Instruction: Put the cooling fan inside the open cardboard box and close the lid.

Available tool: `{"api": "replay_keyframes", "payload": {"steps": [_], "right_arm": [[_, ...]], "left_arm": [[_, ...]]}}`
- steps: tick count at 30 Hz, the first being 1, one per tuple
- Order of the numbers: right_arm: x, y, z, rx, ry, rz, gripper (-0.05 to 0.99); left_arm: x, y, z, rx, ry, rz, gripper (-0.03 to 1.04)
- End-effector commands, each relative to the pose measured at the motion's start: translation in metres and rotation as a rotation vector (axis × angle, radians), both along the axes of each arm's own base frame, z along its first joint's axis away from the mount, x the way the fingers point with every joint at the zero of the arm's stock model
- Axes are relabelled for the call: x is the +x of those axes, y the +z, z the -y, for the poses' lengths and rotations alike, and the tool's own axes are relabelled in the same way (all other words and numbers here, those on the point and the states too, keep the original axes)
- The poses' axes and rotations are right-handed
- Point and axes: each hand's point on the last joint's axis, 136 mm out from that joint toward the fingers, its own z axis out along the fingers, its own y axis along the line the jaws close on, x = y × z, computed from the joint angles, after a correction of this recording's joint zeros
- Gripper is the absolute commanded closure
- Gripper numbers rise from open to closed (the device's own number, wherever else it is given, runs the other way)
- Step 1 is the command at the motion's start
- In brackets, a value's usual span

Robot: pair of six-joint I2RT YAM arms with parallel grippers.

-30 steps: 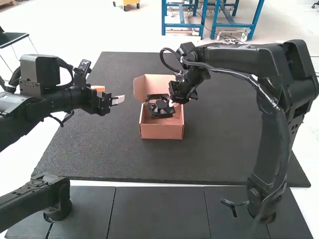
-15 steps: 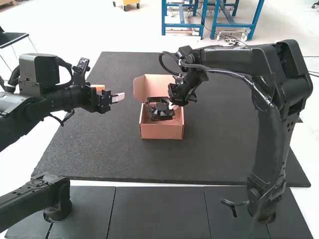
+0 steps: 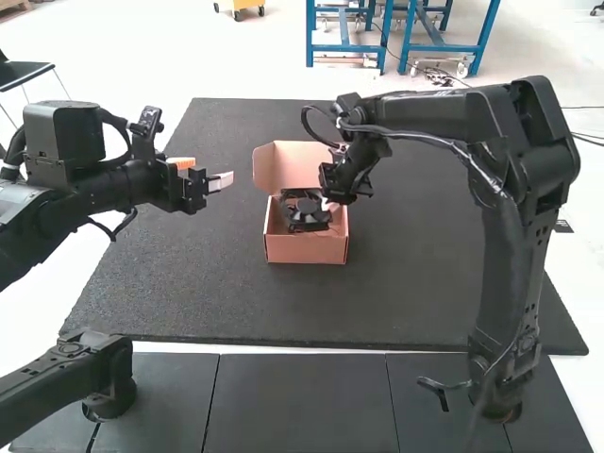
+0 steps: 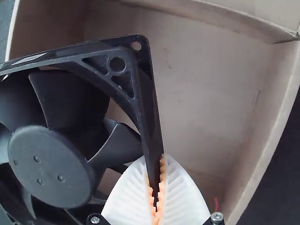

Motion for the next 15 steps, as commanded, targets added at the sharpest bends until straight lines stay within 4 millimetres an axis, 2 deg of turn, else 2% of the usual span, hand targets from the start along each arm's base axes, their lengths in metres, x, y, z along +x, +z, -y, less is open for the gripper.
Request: {"api": "replay_keyframes", "payload": {"steps": [1, 15], "right_arm": [[0.018, 0.011, 0.003, 0.024, -0.051, 0.022, 0.96], [0.013, 0.0, -0.002, 0.043, -0.065, -0.043, 0.96]], "left_arm": [[-0.005, 0.005, 0.006, -0.025, -0.024, 0.008, 0.04], [-0.005, 0.007, 0.008, -0.041, -0.029, 0.005, 0.04]]}}
